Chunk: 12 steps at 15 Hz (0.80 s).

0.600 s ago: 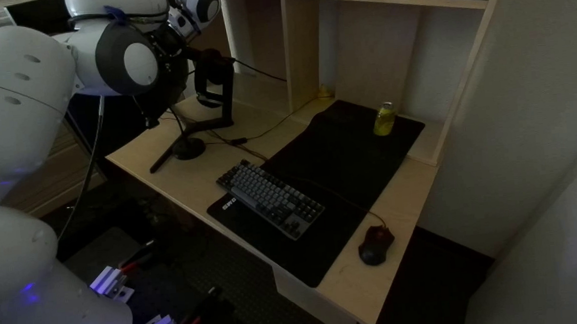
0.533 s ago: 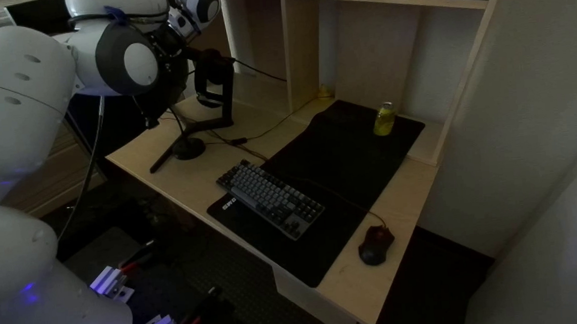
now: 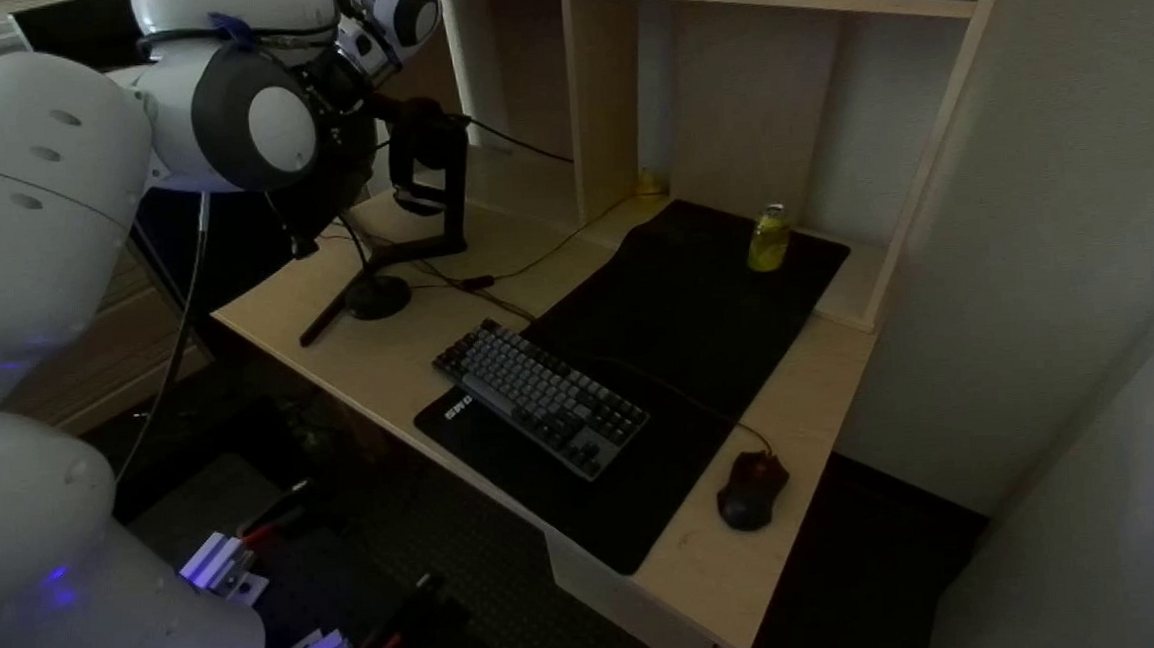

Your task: Hang the headphones behind the computer then move the lamp to the right

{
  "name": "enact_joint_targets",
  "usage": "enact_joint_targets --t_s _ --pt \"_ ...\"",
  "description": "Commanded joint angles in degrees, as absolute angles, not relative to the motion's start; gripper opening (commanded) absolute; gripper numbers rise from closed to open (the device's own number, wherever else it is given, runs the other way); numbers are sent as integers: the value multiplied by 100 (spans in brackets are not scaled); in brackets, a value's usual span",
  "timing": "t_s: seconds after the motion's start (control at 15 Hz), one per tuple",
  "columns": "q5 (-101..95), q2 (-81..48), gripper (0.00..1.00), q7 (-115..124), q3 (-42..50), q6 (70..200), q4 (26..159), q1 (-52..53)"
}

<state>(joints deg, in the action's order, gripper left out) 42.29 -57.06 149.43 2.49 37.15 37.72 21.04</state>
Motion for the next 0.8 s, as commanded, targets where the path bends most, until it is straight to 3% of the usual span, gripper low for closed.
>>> enact_joint_targets --t_s 0.0,0.07,0.73 --pt "4229 -5706 10 14943 249 3715 3772 2104" --pt "4354 -5603 2 14943 424 4125 3854 1995" --pt "5031 -3955 2 14929 913 4426 4451 704"
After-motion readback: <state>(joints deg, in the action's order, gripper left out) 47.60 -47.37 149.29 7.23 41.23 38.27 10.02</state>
